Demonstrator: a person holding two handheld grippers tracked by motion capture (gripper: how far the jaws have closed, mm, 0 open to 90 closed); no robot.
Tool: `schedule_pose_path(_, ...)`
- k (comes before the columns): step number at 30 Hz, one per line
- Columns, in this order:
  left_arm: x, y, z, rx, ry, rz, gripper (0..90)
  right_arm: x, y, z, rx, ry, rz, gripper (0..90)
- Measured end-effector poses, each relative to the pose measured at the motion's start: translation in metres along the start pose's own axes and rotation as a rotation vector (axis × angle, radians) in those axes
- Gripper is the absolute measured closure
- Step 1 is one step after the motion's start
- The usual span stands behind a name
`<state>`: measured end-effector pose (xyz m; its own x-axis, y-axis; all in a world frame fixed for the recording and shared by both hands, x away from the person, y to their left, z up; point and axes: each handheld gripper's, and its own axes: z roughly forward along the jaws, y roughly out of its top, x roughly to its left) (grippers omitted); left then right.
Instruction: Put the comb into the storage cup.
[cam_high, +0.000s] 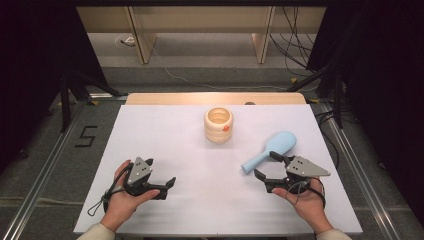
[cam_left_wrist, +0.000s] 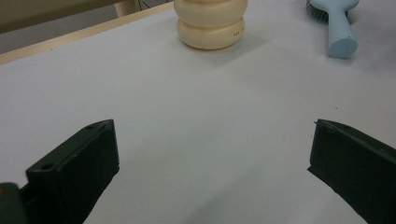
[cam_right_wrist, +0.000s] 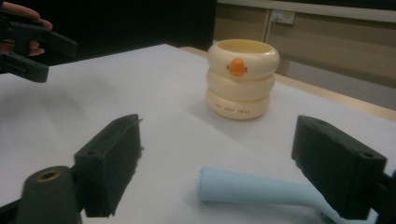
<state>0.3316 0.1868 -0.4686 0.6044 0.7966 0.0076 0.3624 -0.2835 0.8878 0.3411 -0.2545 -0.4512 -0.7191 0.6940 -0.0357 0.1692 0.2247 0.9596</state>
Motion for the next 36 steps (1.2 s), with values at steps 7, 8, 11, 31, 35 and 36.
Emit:
schedule_pose_path(7, -0.001, 0.000, 0.001, 0.000, -0.003, 0.001, 1.0, -0.013, 0.010, 0.014, 0.049, -0.012, -0.013, 65.8)
schedule_pose_path(8, -0.001, 0.000, 0.001, 0.000, -0.003, 0.002, 1.0, -0.015, 0.012, 0.016, 0.068, -0.004, -0.019, 70.5)
schedule_pose_path(11, -0.001, 0.000, 0.001, -0.001, -0.004, 0.005, 1.0, -0.023, 0.017, 0.032, 0.140, -0.016, -0.013, 84.5)
schedule_pose_path(31, 0.000, -0.001, 0.001, 0.009, 0.000, 0.002, 1.7, -0.028, 0.021, 0.108, 0.526, -0.036, 0.022, 90.0)
schedule_pose_path(35, 0.000, -0.001, 0.001, 0.011, 0.000, 0.000, 1.8, -0.031, 0.020, 0.113, 0.576, -0.035, 0.045, 90.0)
schedule_pose_path(36, 0.000, -0.001, 0.001, 0.011, -0.001, 0.000, 1.8, -0.032, 0.020, 0.114, 0.589, -0.036, 0.052, 90.0)
